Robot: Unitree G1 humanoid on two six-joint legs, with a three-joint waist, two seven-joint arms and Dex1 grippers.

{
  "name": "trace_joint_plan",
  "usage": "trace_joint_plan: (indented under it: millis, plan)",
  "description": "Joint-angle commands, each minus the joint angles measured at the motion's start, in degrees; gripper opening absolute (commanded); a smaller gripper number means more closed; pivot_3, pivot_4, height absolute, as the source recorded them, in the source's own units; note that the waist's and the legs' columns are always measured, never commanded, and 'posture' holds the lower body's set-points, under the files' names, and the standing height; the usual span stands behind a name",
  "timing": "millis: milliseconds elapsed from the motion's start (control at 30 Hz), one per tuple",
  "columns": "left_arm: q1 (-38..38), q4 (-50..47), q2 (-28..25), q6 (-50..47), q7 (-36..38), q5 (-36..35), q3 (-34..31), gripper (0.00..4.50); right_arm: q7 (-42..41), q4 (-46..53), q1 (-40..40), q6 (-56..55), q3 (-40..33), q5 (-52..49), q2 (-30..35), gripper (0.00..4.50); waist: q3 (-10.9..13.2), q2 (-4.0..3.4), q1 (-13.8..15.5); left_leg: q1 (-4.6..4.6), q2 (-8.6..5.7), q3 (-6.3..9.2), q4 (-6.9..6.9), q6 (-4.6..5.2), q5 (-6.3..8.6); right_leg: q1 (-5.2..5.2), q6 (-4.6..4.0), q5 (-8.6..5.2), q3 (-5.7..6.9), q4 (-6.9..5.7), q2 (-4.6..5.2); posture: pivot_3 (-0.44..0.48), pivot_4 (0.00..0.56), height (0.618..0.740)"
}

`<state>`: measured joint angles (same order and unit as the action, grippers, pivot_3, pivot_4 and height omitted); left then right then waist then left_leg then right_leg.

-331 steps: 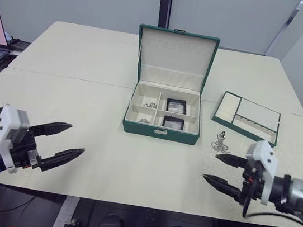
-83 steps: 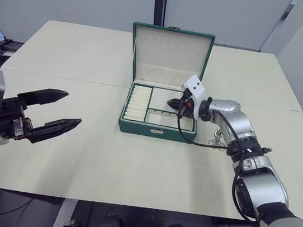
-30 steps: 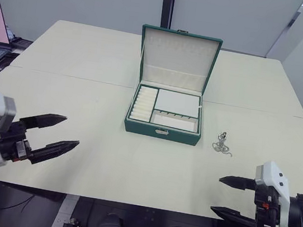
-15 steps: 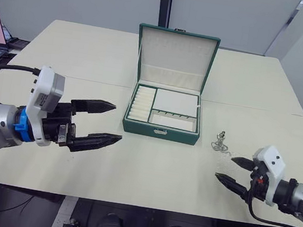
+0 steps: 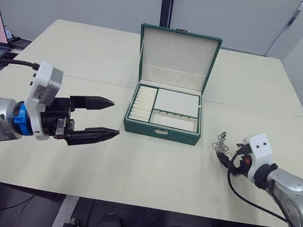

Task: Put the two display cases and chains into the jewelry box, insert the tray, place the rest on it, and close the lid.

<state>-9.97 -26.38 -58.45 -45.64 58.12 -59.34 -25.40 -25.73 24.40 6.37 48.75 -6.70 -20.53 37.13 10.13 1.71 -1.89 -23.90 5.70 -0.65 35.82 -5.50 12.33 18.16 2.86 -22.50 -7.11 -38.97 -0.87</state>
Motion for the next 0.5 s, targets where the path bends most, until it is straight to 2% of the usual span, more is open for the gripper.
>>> trace_joint_plan:
  millis: [33,500]
  plan:
    - [2.3,-1.6,-0.2,1.7,1.4,0.5,-3.6,4.50,0.3,-0.8,1.4,-1.4,0.3,1.0,-0.5,4.48,0.0,0.00,0.0,0.00,0.00,0.00,-0.01,-0.09,-0.05,0.01,0.00,0.00,0.01,0.00,0.00,0.000,0.150,0.740]
    - [4.1,-0.9,-0.1,3.9,2.7,2.1,-3.9,4.50,0.5,-11.2,4.8,-6.0,4.4,5.5,-4.6,4.48,0.0,0.00,0.0,0.01,0.01,0.01,0.01,-0.07,-0.04,0.00,0.00,0.00,0.02,-0.01,0.00,0.000,0.150,0.740]
